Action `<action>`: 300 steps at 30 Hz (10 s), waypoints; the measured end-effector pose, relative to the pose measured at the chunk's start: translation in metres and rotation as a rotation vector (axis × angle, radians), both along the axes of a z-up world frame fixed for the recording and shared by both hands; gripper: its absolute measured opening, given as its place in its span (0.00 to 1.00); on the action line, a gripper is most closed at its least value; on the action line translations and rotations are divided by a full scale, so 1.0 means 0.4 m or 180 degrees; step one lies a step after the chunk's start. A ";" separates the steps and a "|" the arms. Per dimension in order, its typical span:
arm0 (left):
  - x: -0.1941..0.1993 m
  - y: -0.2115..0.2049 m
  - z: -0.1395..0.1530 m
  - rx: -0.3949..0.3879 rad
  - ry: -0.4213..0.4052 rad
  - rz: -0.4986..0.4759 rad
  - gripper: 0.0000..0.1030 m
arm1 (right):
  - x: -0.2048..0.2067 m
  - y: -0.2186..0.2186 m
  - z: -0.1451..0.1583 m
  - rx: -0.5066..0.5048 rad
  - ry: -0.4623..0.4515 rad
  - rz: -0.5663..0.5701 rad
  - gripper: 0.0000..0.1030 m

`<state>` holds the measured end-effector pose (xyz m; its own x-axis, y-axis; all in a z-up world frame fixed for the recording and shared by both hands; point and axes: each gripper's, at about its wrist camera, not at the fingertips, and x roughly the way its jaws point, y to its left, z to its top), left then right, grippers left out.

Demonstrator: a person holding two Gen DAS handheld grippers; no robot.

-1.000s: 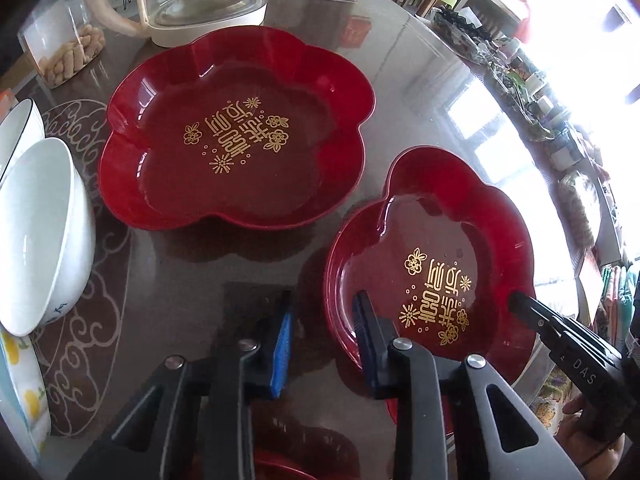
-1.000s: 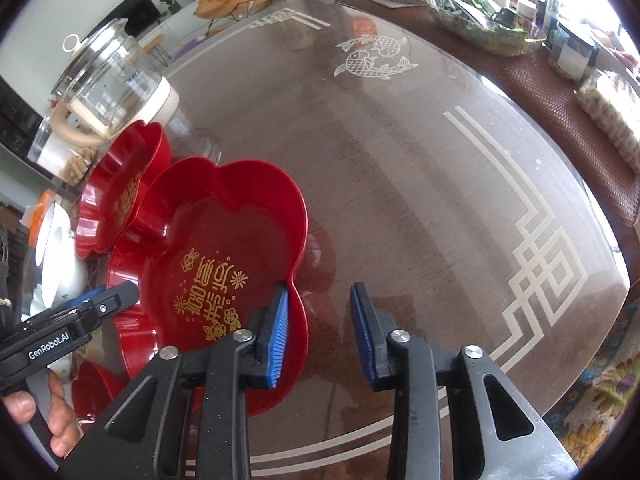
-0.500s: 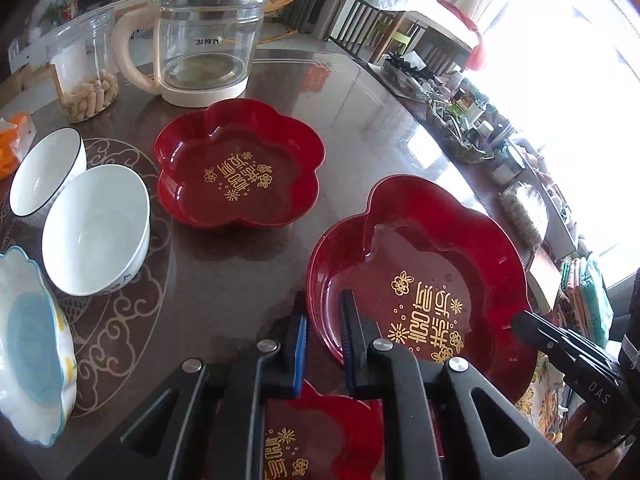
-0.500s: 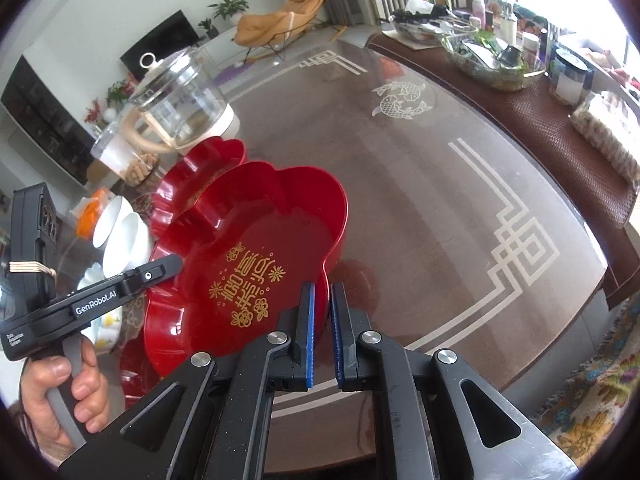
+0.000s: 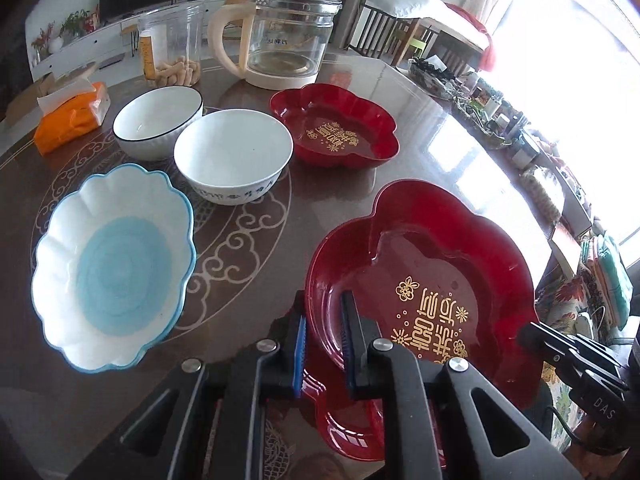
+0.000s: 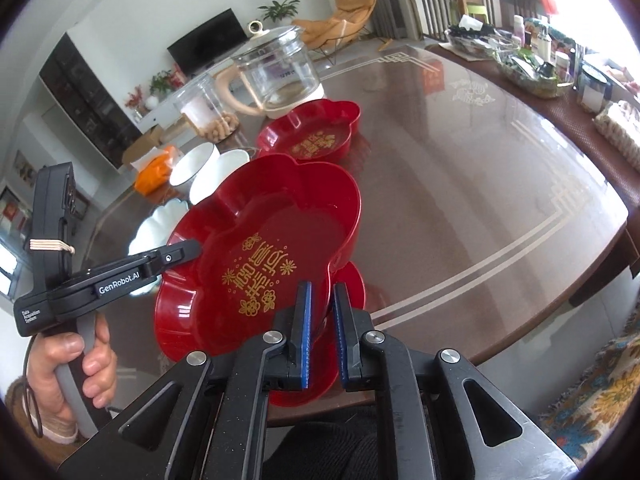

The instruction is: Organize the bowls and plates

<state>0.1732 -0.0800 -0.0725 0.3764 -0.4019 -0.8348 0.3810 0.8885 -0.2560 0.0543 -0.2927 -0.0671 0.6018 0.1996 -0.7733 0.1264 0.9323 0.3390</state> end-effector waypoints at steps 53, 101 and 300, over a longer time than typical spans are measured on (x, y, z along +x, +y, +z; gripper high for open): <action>-0.127 0.035 -0.160 -0.0087 0.0535 0.0179 0.15 | -0.102 -0.008 -0.061 0.0187 0.0049 -0.0129 0.53; -0.054 0.087 0.053 -0.0406 -0.0321 0.0315 0.95 | -0.081 -0.164 0.139 -0.1831 -0.0238 -0.0865 0.87; -0.305 0.478 -0.154 -0.0550 -0.0144 0.1583 0.99 | -0.172 0.293 -0.035 -0.1604 -0.1105 -0.0482 0.80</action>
